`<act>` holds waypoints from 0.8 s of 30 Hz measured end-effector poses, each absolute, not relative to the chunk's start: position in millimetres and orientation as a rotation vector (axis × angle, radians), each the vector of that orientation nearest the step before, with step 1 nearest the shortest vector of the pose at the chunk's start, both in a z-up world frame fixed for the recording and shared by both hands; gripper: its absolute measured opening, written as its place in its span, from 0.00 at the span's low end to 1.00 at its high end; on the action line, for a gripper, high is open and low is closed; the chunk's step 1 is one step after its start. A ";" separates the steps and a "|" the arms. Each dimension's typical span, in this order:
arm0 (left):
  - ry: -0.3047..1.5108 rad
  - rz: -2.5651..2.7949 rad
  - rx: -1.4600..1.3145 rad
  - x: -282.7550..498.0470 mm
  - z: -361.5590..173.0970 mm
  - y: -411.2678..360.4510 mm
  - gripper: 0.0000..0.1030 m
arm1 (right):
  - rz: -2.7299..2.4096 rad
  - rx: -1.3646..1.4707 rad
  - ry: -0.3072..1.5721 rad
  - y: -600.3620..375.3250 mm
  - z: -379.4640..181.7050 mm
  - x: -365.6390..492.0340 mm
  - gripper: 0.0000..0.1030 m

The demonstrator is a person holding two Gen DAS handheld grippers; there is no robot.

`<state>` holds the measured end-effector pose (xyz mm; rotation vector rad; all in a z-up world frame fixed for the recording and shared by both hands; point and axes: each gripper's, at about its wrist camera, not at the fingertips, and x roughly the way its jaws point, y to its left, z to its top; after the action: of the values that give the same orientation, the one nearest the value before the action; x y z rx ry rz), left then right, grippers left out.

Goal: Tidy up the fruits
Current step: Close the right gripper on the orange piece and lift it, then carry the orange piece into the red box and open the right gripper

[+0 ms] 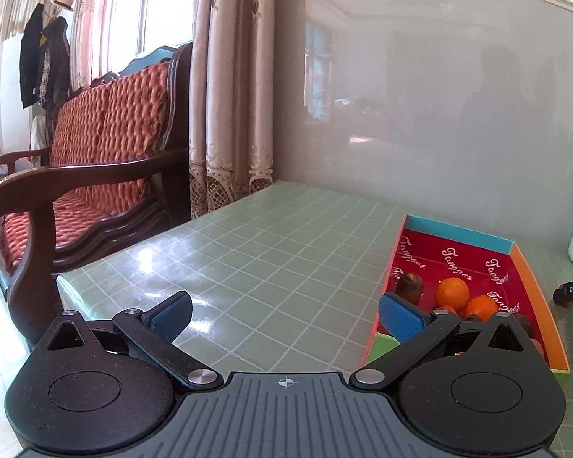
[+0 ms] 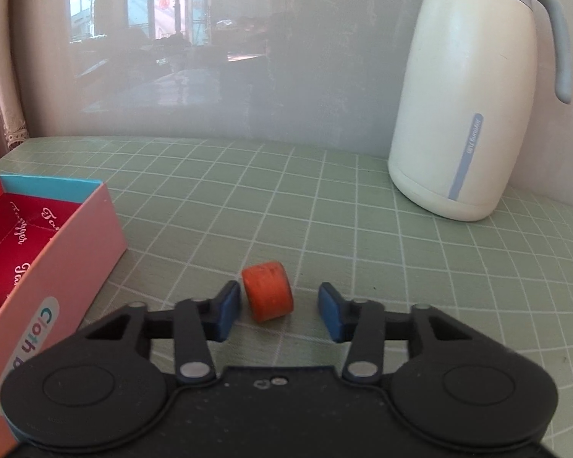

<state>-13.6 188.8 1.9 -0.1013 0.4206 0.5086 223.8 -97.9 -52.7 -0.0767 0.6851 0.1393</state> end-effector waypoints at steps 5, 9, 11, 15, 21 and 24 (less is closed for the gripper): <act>0.425 0.509 -0.110 -13.4 1.2 189.1 1.00 | 0.152 -0.106 0.674 -90.7 -51.6 221.4 0.21; 0.426 0.508 -0.109 -12.5 0.9 188.3 1.00 | 0.155 -0.107 0.671 -91.1 -49.8 219.5 0.21; 0.425 0.508 -0.108 -12.5 0.8 188.6 1.00 | 0.155 -0.104 0.664 -91.3 -46.9 216.5 0.21; 0.426 0.514 -0.108 -12.9 0.4 188.7 1.00 | 0.169 -0.083 0.640 -91.3 -36.1 206.3 0.21; 0.421 0.527 -0.109 -16.8 0.8 190.6 1.00 | 0.257 -0.081 0.572 -70.7 -11.4 182.6 0.21; 0.421 0.535 -0.114 -18.3 0.8 193.0 1.00 | 0.317 -0.093 0.544 -53.9 -1.1 169.5 0.21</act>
<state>-18.3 193.0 0.8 -0.1140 0.4207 0.5347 169.5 -53.9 -1.1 -0.0928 0.5444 0.3170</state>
